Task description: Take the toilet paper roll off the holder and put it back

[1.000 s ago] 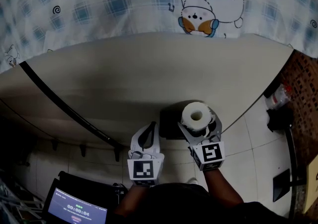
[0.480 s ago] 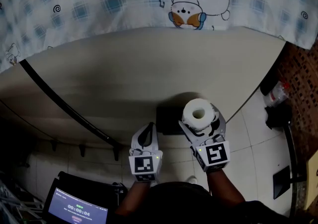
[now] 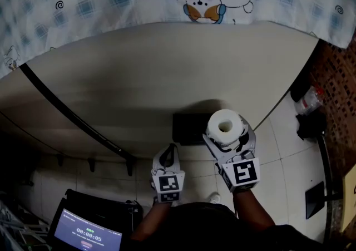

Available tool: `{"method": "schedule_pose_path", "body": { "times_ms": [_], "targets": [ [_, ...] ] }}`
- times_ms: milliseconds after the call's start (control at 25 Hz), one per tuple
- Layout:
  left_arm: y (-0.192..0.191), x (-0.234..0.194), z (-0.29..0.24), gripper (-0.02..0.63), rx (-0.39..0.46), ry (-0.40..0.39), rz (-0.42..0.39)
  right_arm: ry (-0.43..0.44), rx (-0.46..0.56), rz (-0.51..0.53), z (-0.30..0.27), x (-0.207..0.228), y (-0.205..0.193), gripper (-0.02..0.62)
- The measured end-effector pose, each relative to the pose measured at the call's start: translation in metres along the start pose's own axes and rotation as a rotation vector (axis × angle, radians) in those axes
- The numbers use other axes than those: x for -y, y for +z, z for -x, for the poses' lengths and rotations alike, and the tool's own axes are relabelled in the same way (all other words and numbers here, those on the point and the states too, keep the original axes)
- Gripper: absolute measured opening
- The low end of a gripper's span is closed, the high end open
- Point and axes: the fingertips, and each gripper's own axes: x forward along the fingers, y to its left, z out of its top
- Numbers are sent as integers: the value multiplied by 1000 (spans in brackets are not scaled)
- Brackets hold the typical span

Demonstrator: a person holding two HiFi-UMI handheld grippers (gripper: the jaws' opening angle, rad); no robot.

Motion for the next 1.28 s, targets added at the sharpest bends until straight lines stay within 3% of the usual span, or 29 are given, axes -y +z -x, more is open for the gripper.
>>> {"method": "schedule_pose_path", "body": {
  "times_ms": [280,960,1160,1280],
  "targets": [
    [-28,15,-6,78,-53,-57,-31,-1,-5,-5,4,1,-1,463],
    [-38,26,-24,94,-105,-124,-60,5,0,-10,7,4,3,463],
    [-34,28,-26,86,-93,-144,-55,1,9,-14,5,6,4,463],
    [-34,26,-24,17,-89,-142,-50,-2,10,-14,6,5,5,463]
  ]
}}
